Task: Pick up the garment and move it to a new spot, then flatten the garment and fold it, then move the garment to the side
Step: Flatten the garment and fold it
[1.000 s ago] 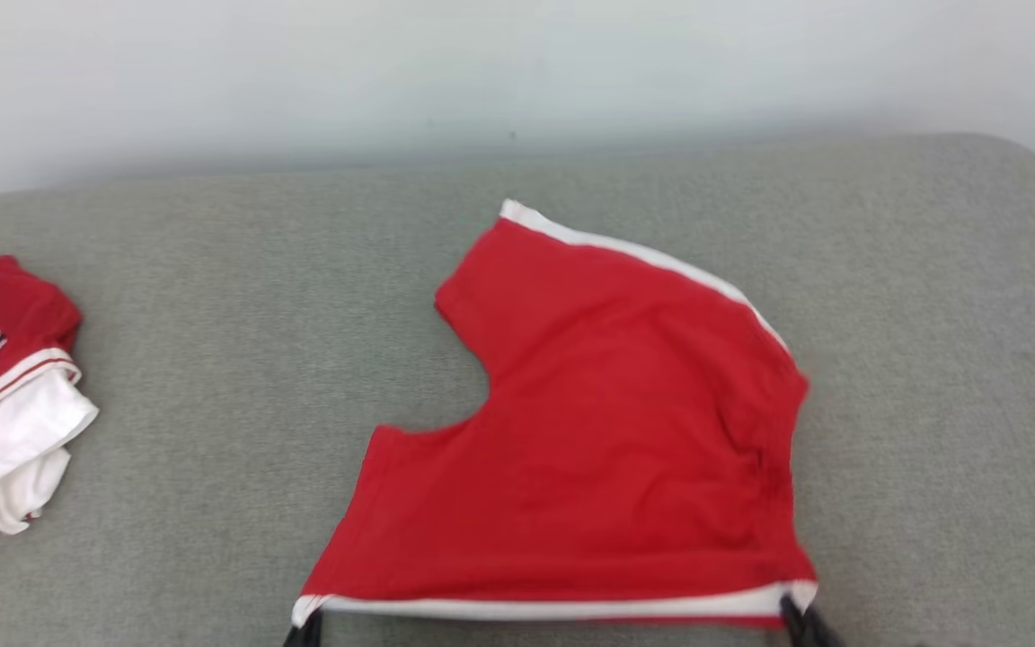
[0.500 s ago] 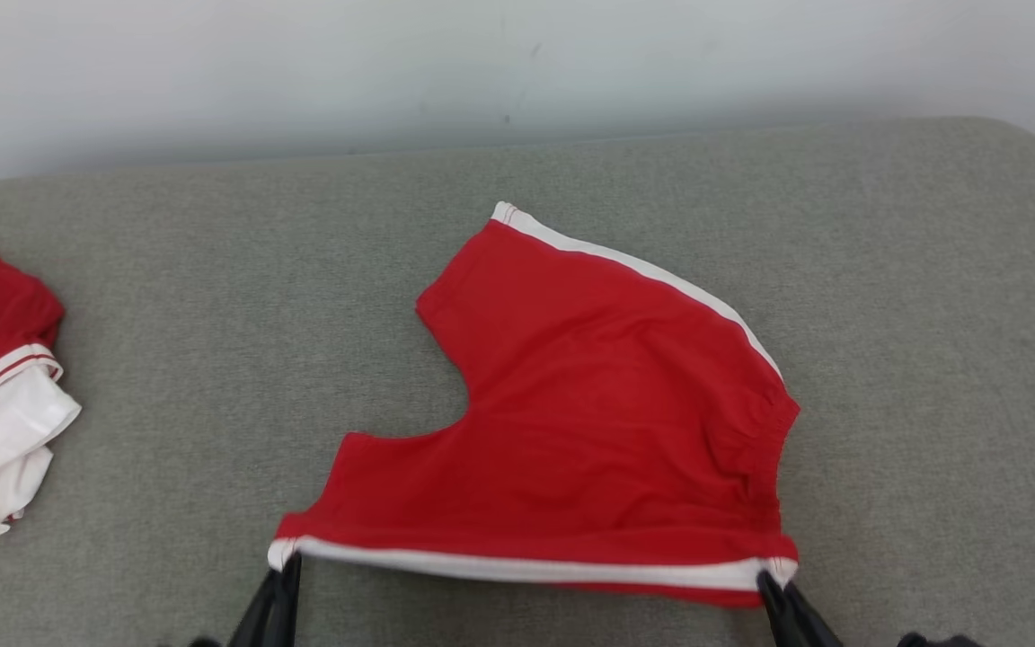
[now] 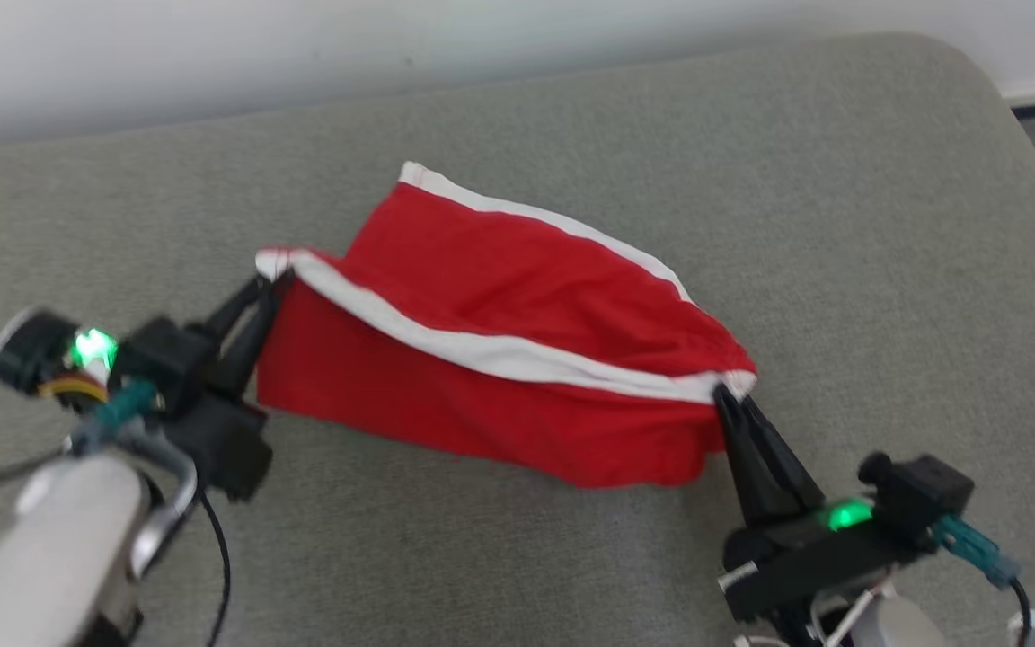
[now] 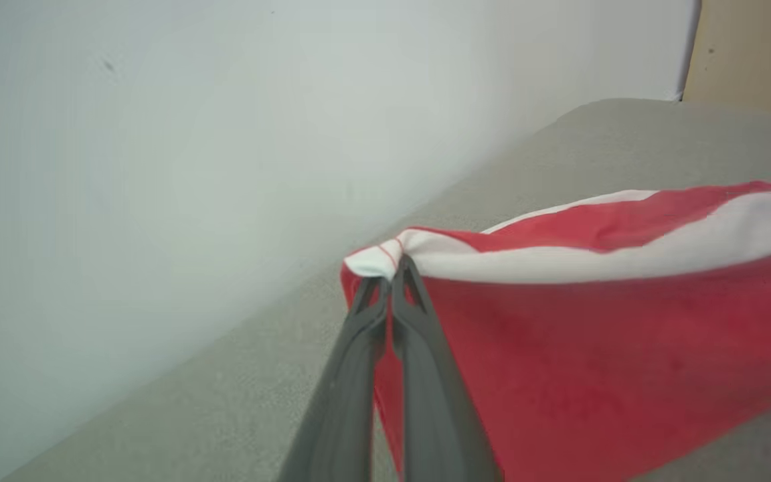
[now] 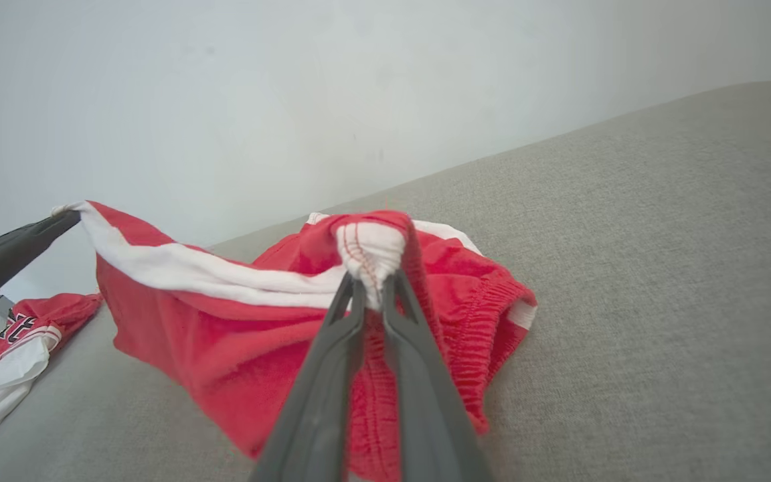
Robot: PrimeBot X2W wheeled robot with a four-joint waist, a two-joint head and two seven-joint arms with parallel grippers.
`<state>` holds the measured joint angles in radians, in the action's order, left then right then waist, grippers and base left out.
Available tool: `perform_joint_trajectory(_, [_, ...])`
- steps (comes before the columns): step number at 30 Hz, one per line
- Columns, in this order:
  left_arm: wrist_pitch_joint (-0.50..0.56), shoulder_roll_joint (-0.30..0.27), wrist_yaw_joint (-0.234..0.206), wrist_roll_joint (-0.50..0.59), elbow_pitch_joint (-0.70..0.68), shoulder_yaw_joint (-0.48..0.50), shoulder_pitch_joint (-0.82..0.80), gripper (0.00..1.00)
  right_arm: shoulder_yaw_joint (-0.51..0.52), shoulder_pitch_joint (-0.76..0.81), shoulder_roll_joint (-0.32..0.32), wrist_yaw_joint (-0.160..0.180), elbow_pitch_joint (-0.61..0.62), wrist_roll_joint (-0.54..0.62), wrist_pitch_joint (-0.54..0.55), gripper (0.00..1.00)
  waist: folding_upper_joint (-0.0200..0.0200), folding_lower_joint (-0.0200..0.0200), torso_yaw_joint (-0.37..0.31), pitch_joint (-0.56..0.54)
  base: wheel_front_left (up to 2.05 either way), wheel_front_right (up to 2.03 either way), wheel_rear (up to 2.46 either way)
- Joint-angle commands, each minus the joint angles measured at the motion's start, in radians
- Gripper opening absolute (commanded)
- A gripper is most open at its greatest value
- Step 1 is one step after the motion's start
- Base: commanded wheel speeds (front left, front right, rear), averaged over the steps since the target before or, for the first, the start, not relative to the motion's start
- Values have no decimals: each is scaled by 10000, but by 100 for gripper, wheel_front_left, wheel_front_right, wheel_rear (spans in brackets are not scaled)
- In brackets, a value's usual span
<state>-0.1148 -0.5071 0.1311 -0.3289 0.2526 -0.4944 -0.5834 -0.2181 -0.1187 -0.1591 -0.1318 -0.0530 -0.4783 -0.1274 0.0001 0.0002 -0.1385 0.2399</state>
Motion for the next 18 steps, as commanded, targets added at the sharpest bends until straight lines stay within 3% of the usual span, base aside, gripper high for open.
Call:
perform_joint_trajectory(1, [198, -240, -26, -300, 227, -351, -622, 0, -101, -348, 116, 23, -191, 19, -116, 0, -1, -2, -689, 723, 0, 0, 0])
perform_joint_trajectory(9, [883, -1101, -27, -1316, 1534, -2190, -3408, 0, -313, -1823, 448, 23, -1346, -89, -611, 0, -1, -2, -1519, 1456, 0, 0, 0])
perform_joint_trajectory(18, [1174, -1424, -29, -2098, 3449, -4068, -5705, 0, -707, -3388, 906, 23, -2814, -209, -1027, 0, -1, -2, -2259, 2155, 0, 0, 0])
